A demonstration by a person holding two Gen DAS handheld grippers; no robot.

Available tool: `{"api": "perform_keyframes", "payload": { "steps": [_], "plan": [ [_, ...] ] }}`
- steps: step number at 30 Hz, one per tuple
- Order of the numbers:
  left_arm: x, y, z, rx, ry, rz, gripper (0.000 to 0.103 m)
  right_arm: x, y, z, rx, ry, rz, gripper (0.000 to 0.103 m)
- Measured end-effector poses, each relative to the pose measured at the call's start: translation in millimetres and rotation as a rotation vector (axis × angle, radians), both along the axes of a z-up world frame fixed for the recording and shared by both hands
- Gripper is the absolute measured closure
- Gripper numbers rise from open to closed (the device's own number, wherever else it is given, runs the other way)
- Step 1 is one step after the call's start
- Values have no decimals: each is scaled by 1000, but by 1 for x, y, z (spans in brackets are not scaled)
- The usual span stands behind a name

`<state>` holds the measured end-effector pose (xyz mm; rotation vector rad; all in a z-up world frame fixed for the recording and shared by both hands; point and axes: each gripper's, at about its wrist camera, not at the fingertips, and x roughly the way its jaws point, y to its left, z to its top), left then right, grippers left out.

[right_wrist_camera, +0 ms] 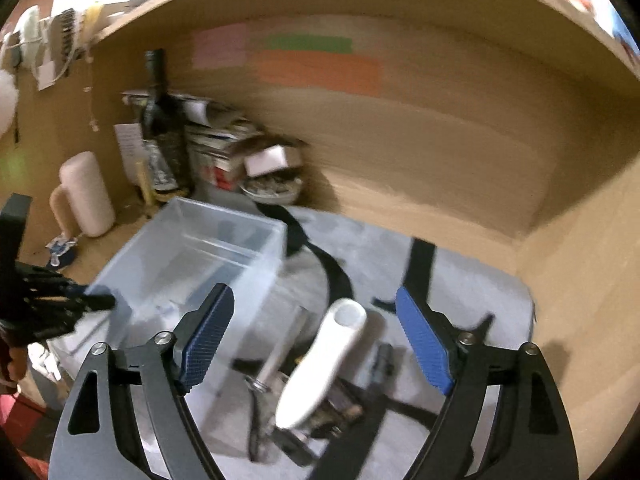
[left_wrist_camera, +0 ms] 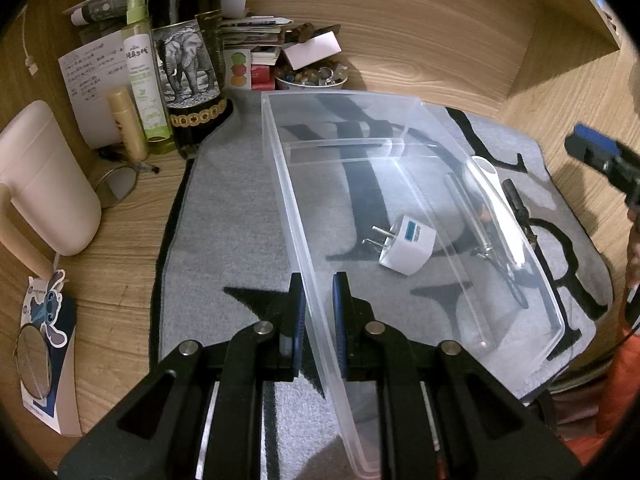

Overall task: Organize rigid objects
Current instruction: 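Grasp the black round part beside the white trimmer with the right gripper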

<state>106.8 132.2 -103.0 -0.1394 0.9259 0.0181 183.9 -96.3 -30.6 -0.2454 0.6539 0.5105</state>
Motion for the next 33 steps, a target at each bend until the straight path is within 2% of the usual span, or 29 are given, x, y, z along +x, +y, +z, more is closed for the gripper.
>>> {"api": "perform_keyframes", "payload": {
  "steps": [8,17,18,20,26,30,32,33],
  "plan": [
    [0,-2,0,4,5,8,90,0,-32,-39,-14,78,-52,22],
    [0,-3,0,7,6,5,90,-5,-43,-84,-23,190,-46,23],
    [0,-3,0,8,7,5,90,-5,-44,-88,-18,203,-47,25],
    [0,-3,0,8,7,5,90,-4,-46,-94,-10,228,-46,35],
    [0,-3,0,9,6,6,90,0,-49,-106,21,288,-39,51],
    [-1,-3,-1,11,6,8,90,3,-46,-109,35,296,-20,60],
    [-1,-2,-1,13,5,8,90,3,-44,-109,35,290,-10,69],
    [-1,-3,-1,11,6,8,90,2,-44,-108,33,287,-8,71]
  ]
}}
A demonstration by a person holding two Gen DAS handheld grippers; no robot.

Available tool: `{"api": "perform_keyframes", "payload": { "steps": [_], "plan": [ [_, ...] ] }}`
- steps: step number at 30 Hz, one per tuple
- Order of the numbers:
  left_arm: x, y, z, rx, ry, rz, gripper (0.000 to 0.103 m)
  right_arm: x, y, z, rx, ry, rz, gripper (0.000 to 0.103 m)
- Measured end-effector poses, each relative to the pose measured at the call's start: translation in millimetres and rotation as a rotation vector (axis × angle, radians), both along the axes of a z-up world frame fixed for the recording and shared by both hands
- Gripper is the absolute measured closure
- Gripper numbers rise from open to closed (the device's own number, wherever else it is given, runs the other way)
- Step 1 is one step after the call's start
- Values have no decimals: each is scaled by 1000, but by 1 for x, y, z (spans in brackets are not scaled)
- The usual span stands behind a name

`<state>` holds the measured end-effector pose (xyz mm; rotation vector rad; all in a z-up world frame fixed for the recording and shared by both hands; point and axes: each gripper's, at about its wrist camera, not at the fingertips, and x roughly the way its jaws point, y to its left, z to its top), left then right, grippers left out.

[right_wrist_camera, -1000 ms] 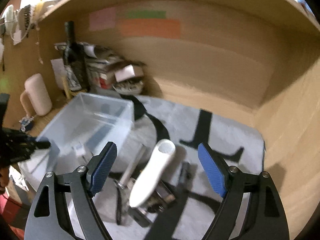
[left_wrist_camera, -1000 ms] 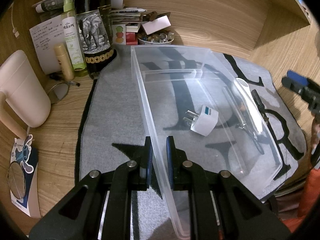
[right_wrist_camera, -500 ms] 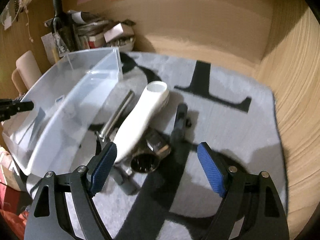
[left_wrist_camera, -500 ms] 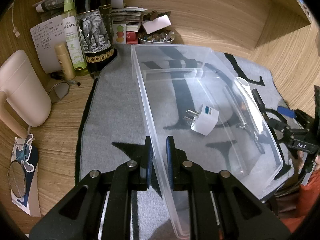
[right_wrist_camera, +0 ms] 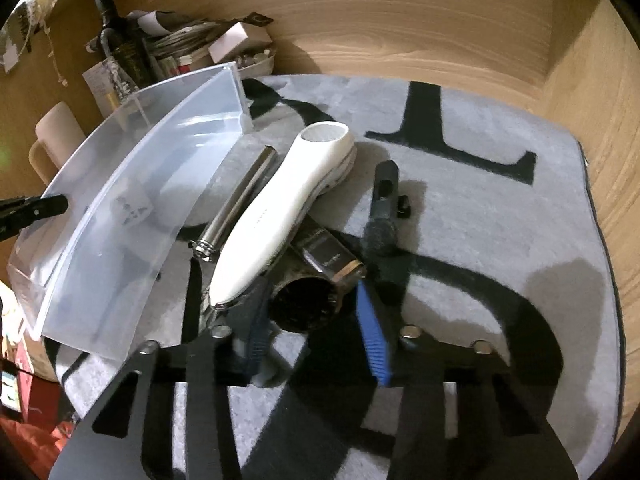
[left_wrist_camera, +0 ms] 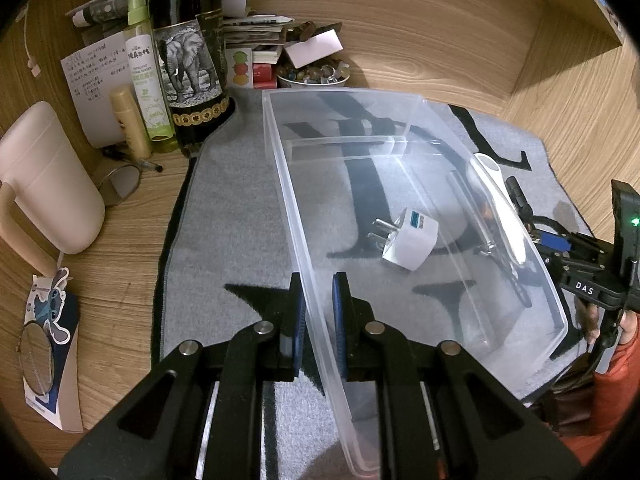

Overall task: Organize rigid objects
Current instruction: 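Grasp the black round part beside the white trimmer with the right gripper, then carry the black round part into the clear box and release it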

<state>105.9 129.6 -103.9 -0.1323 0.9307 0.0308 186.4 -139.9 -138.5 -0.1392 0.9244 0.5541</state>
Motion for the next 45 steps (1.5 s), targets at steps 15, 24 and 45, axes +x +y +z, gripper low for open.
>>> {"api": "perform_keyframes", "payload": {
  "steps": [15,24,45],
  "plan": [
    [0,0,0,-1,0,0,90,-12,-1,40,17,-118,-11,73],
    [0,-1,0,0,0,1,90,-23,30,81,75,-247,59,73],
    [2,-1,2,5,-10,-4,90,-29,127,98,84,-280,288,73]
  ]
}}
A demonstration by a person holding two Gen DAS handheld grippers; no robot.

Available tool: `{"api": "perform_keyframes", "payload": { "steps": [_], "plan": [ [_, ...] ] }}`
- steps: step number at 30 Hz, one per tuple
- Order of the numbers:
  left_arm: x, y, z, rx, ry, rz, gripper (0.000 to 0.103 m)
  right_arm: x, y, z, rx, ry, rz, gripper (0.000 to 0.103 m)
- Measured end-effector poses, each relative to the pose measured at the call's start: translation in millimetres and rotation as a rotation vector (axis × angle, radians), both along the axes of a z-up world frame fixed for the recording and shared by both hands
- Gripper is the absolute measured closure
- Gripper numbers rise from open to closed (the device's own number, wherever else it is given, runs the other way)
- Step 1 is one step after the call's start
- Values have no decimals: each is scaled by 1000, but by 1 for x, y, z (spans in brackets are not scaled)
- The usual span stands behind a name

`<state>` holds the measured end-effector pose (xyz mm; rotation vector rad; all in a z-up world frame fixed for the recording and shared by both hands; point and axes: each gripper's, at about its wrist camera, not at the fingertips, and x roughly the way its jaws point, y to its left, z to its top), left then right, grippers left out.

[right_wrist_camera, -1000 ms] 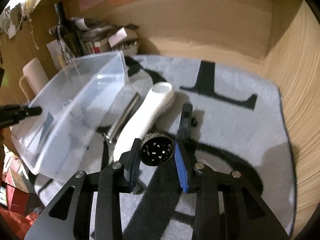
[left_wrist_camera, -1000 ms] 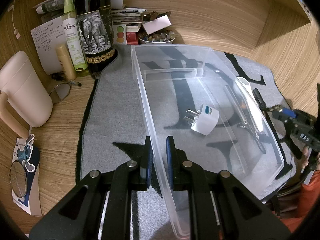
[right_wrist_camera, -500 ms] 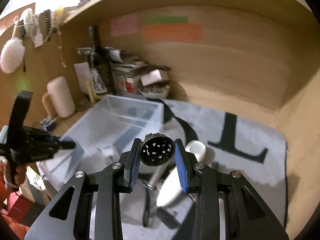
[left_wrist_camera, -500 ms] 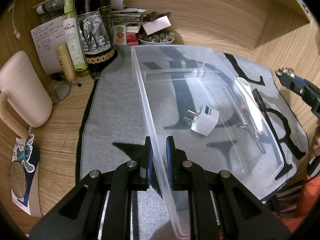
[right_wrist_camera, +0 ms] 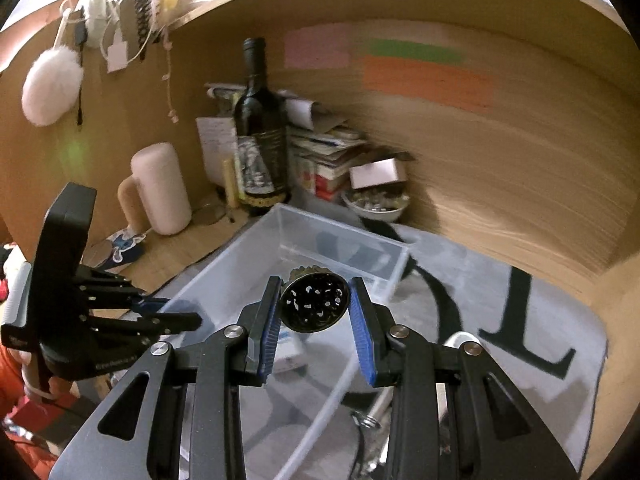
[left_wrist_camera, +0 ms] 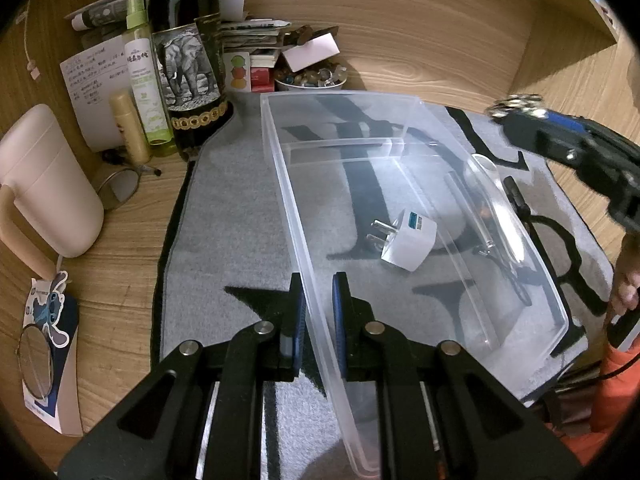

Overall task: Organize rigid objects
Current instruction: 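Carry the black round part into the clear box and release it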

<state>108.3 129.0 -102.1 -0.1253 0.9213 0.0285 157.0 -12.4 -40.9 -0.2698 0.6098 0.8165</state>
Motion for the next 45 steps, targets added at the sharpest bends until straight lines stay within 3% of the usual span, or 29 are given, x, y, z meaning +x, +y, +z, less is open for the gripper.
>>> {"api": "perform_keyframes", "payload": {
  "steps": [10,21,24,33,35,37,45],
  "plan": [
    [0,0,-1,-11,-6,2,90,0,51,-32,-155,67,137,73],
    [-1,0,-1,-13,-7,2,90,-3,67,-52,-276,101,200,73],
    [-1,0,-1,-12,-8,1,90,-1,68,-52,-281,106,197,73],
    [-1,0,-2,-10,-7,0,90,-1,57,-41,-234,82,155,59],
    [-1,0,-2,-9,-7,1,90,-2,53,-35,-214,65,143,43],
    [-1,0,-3,-9,-9,1,90,-5,47,-29,-192,36,127,34],
    [-2,-1,-3,-1,-8,0,90,0,15,-2,-120,-29,21,34]
  ]
}}
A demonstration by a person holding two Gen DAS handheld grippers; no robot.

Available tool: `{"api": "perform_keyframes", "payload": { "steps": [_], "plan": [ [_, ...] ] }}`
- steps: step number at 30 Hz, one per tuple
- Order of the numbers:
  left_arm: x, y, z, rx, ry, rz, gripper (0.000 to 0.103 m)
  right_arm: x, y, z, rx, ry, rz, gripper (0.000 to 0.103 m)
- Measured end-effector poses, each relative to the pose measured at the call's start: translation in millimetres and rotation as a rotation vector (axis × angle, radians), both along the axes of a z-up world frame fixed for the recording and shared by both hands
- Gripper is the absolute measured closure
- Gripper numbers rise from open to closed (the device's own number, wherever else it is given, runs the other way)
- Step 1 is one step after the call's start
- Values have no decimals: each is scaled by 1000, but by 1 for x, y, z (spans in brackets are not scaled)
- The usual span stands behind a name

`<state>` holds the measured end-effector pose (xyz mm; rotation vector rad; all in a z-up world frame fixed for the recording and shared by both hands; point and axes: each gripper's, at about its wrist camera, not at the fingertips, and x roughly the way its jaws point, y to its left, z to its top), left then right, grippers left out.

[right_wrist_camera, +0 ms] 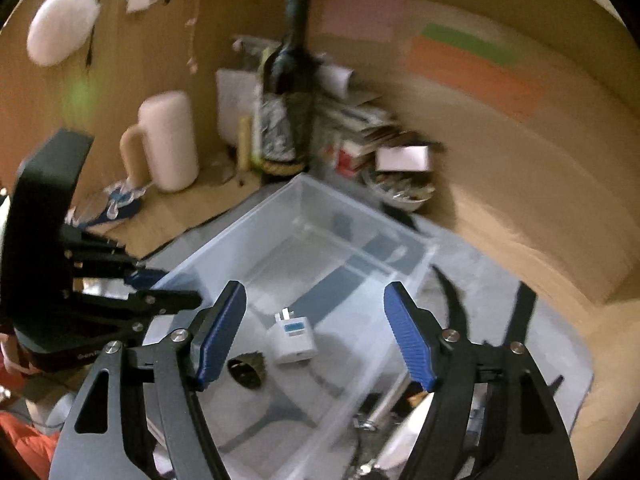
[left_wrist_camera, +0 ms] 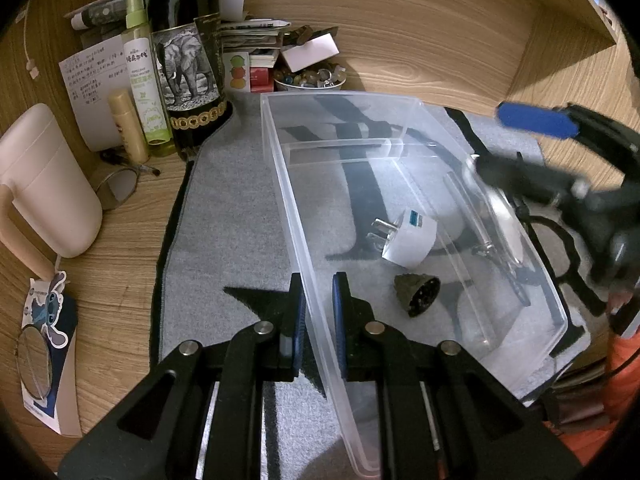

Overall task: Organize rigid objects
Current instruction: 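Carry the black round part into the clear box and release it, then grasp the small black connector with the right gripper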

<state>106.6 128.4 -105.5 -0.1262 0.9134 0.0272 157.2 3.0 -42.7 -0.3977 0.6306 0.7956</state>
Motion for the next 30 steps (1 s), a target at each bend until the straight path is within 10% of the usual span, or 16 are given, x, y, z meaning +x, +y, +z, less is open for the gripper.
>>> {"api": "perform_keyframes", "payload": {
  "steps": [12,30],
  "plan": [
    [-1,-1,0,10,2,5,90,32,-69,20,71,-41,-207,33],
    [-1,-4,1,17,5,6,90,84,-130,-68,-6,158,-421,33]
  ]
}}
